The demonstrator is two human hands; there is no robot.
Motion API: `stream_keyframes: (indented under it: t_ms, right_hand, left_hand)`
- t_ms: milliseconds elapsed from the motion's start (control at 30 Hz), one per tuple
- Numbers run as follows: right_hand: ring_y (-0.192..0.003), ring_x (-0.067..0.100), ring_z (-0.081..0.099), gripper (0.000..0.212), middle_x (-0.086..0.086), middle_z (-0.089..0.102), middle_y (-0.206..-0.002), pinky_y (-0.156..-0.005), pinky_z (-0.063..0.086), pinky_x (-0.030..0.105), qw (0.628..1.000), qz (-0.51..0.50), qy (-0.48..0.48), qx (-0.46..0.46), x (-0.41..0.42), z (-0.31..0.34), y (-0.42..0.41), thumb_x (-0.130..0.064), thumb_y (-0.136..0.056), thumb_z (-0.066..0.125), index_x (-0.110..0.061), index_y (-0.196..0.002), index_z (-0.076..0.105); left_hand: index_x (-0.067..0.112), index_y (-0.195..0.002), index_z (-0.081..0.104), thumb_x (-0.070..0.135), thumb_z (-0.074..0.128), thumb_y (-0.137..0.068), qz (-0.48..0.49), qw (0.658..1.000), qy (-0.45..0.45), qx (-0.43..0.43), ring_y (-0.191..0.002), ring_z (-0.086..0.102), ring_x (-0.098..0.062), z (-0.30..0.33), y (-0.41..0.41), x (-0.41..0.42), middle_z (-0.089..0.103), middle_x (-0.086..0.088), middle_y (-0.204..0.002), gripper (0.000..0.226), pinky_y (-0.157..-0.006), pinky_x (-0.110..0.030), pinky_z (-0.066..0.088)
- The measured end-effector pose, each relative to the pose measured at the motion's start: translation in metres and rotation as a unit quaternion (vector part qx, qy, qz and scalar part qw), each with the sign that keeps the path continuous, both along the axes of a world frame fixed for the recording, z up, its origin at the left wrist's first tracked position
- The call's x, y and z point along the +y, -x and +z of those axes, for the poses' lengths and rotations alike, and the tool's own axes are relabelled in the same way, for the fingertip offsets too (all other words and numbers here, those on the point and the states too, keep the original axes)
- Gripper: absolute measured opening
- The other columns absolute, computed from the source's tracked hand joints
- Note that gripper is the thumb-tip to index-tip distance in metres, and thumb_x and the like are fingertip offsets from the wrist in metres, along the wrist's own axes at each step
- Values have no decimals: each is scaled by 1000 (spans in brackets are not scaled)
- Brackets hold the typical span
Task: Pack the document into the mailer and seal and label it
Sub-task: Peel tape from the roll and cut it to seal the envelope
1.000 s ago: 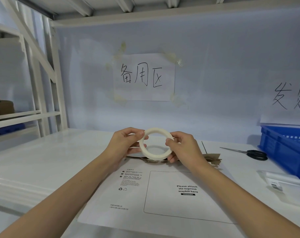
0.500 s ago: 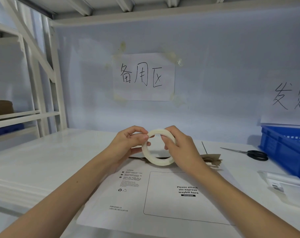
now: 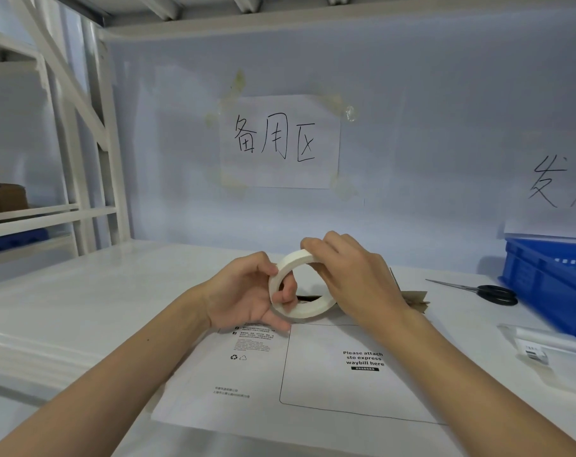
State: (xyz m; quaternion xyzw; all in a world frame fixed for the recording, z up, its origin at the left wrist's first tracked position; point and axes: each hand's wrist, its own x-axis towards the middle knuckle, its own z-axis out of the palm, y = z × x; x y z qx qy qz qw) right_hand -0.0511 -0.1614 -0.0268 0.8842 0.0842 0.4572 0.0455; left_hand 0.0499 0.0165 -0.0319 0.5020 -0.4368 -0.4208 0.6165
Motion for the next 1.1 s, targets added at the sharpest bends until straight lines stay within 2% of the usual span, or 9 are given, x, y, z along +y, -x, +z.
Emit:
stream_keyframes:
  t_ms: [100,200,367,433,533,800,900,967,1100]
  right_hand:
    - [-70,18,45,15,-6,44,-77,-40,23,23,1000,-10,14,5,1,0,0,-35,-95,37,-32,-105,47]
    - [-71,18,46,19,-6,45,-77,-38,29,26,1000,-14,10,19,3,-1,-1,-38,-95,33,-32,-106,48]
    - [-77,17,46,9,-7,44,-80,-44,35,29,998,-25,-24,44,-2,-3,-1,-37,-98,49,-35,-107,47]
    - [-80,17,45,10,-7,44,-82,-49,40,33,997,-33,-34,64,-1,-3,-1,-38,-100,45,-35,-109,49]
    - [-83,17,45,15,-6,43,-84,-57,46,36,994,-35,-57,90,-1,-2,0,-41,-101,39,-35,-111,50]
    - [-89,18,47,20,-6,50,-90,-71,49,41,985,-21,-108,129,1,1,3,-43,-102,33,-34,-110,49]
    - [-89,20,47,17,-5,51,-90,-72,49,42,985,-15,-116,129,1,0,5,-41,-102,35,-33,-109,49]
    - [-88,20,47,16,-5,52,-90,-72,49,42,984,-14,-119,129,1,1,5,-39,-102,35,-33,-108,49]
    - [-87,22,47,14,-5,55,-89,-72,49,43,983,-10,-125,132,1,1,4,-37,-102,36,-32,-106,48]
  left_hand:
    - [3,-67,60,28,57,-72,17,1000,-7,-5,-67,47,-22,0,0,0,43,-7,-69,26,-60,-38,59]
    - [3,-67,62,25,57,-69,36,999,-11,-3,-61,47,-21,0,-2,0,44,-8,-66,23,-54,-30,56]
    - [5,-68,65,19,52,-70,65,998,-9,-6,-58,52,-19,-1,2,-2,48,-8,-64,19,-53,-27,55]
    - [5,-68,66,17,48,-73,71,997,-13,-13,-58,52,-19,-2,3,-2,50,-7,-64,22,-53,-26,54]
    - [6,-72,69,20,54,-67,71,997,-13,-24,-57,51,-18,-2,3,-2,52,-7,-64,21,-52,-25,54]
    - [8,-79,75,14,44,-73,83,996,-16,-36,-51,54,-14,2,8,-2,57,-6,-65,32,-51,-22,51]
    - [6,-79,73,12,45,-71,86,996,-5,-26,-51,50,-14,2,10,-2,54,-7,-64,29,-51,-21,49]
    - [6,-81,71,11,43,-72,86,996,-2,-27,-53,44,-15,1,9,-3,49,-6,-64,30,-51,-22,43]
    - [9,-83,69,17,51,-68,87,995,-5,-38,-60,35,-16,0,5,-4,41,-3,-67,24,-52,-24,32]
